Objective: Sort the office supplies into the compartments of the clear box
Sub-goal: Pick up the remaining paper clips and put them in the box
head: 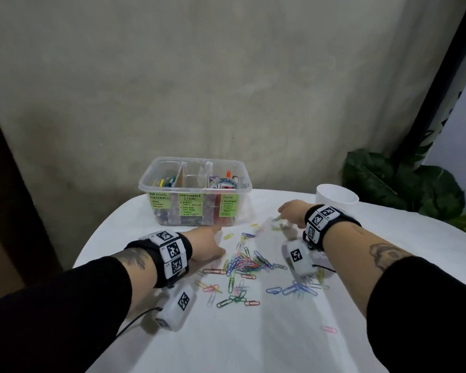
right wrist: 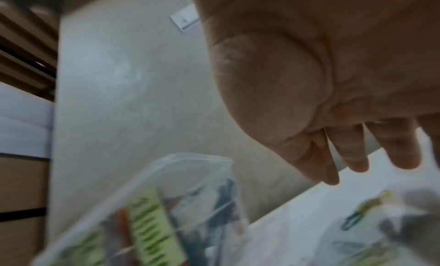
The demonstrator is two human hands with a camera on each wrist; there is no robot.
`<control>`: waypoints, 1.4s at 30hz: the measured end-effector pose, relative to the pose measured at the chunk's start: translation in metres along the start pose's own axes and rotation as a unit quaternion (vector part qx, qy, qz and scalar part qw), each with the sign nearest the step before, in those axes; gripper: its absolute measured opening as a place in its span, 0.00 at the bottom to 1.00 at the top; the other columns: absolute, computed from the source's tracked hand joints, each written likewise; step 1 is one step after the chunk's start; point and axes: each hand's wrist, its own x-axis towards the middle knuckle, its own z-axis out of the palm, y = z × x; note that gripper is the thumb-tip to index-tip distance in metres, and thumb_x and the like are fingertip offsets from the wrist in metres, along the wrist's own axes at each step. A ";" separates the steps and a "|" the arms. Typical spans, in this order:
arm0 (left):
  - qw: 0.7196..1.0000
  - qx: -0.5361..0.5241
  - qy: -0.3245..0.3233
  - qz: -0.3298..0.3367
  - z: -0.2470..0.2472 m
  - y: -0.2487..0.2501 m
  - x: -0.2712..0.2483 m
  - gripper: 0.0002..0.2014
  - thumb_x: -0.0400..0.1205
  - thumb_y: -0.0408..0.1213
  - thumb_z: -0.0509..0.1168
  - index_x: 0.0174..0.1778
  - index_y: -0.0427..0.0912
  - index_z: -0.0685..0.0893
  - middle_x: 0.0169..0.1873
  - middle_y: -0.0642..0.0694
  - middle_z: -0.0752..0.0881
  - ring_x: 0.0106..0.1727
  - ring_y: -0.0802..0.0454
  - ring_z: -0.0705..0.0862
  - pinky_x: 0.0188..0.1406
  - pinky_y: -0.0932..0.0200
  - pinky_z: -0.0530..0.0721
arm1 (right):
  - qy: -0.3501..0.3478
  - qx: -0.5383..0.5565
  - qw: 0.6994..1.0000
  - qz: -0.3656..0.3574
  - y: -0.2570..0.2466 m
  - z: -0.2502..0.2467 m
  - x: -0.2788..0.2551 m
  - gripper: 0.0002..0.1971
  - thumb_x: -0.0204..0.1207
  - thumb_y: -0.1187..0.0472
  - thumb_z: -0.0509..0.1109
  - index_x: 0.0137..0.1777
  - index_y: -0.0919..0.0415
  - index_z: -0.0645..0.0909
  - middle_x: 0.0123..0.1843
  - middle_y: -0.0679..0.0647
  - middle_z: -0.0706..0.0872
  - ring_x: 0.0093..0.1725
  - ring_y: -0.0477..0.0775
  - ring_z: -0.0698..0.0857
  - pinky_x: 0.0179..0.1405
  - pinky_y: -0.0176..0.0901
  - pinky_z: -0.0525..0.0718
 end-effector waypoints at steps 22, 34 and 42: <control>0.985 -0.058 -0.119 0.108 0.002 0.018 -0.015 0.26 0.74 0.57 0.74 0.70 0.62 0.81 0.41 0.64 0.82 0.46 0.58 0.81 0.52 0.63 0.75 | -0.264 0.209 0.929 -0.155 -0.024 0.027 -0.069 0.21 0.78 0.56 0.67 0.70 0.41 0.81 0.69 0.42 0.84 0.69 0.47 0.80 0.74 0.48 0.75; 0.992 0.029 -0.125 -0.003 -0.007 0.002 -0.044 0.47 0.59 0.56 0.84 0.73 0.63 0.68 0.44 0.51 0.84 0.40 0.48 0.86 0.45 0.56 0.86 | -0.090 0.106 0.983 0.122 0.015 0.029 -0.104 0.08 0.74 0.67 0.65 0.48 0.71 0.82 0.49 0.65 0.88 0.51 0.67 0.90 0.52 0.56 0.90; 0.997 0.028 -0.049 0.052 0.018 0.031 -0.048 0.35 0.73 0.57 0.75 0.74 0.55 0.71 0.63 0.50 0.83 0.55 0.50 0.81 0.56 0.56 0.81 | -0.099 0.022 0.995 0.020 -0.058 0.039 -0.112 0.03 0.66 0.60 0.74 0.37 0.59 0.84 0.39 0.54 0.86 0.36 0.53 0.83 0.38 0.37 0.82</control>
